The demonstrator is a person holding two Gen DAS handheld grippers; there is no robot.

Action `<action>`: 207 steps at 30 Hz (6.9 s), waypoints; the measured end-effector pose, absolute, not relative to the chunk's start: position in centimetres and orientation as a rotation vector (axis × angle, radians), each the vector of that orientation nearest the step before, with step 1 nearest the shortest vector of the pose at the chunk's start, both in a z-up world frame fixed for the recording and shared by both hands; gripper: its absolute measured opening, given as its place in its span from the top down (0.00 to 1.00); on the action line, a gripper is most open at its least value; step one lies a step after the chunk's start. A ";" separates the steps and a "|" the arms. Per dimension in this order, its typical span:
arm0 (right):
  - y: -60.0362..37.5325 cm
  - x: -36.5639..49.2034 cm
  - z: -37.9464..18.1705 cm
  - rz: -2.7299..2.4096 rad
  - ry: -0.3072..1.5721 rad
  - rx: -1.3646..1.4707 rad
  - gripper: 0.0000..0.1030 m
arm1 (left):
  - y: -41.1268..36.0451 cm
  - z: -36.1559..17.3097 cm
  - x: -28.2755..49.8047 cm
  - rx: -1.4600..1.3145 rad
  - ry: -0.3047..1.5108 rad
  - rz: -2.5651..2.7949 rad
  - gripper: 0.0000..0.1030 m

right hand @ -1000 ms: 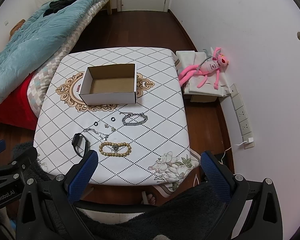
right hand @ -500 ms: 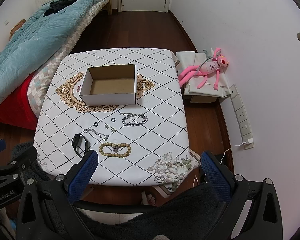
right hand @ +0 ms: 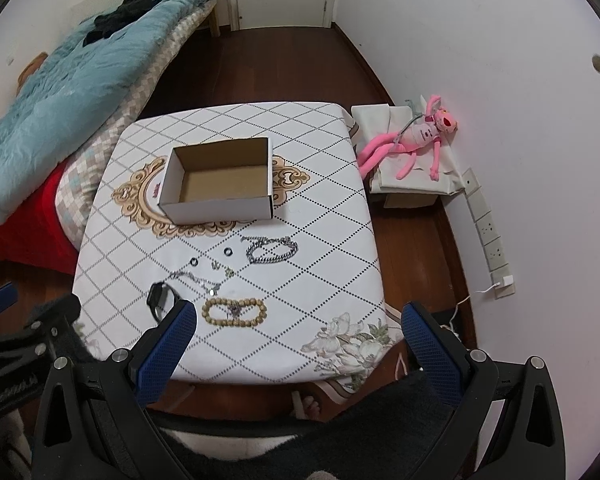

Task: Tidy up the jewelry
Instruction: 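Grasp the black watch band with the left gripper while the right gripper grasps the wooden bead bracelet, then carry the watch band with the left gripper while the right gripper carries the bead bracelet into the box, then open both grippers to drop the watch band and bead bracelet in the box, then lift both grippers up and away from the box, then grasp the silver chain bracelet with the right gripper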

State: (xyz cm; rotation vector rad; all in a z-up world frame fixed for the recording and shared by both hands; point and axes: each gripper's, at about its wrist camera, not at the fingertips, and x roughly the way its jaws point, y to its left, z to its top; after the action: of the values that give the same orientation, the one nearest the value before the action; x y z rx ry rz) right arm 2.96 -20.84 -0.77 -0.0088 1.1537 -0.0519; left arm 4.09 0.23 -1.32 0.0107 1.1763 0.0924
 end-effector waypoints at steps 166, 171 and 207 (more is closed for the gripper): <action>-22.2 11.5 -14.2 -0.047 1.133 0.165 0.03 | 1.6 -14.0 11.1 0.015 1.134 0.128 0.00; -23.7 12.5 -20.0 -0.071 1.203 0.224 0.24 | 2.2 -18.0 11.3 -0.007 1.199 0.129 0.01; -22.8 7.7 -23.7 0.002 1.207 0.258 0.92 | -3.5 -23.0 9.0 0.207 1.257 -0.141 0.04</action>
State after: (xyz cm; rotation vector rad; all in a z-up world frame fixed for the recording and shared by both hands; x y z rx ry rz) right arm 7.71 -22.81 -23.75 0.2576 1.2067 0.0016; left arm 8.96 -3.51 -23.01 0.2073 1.2569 -0.1415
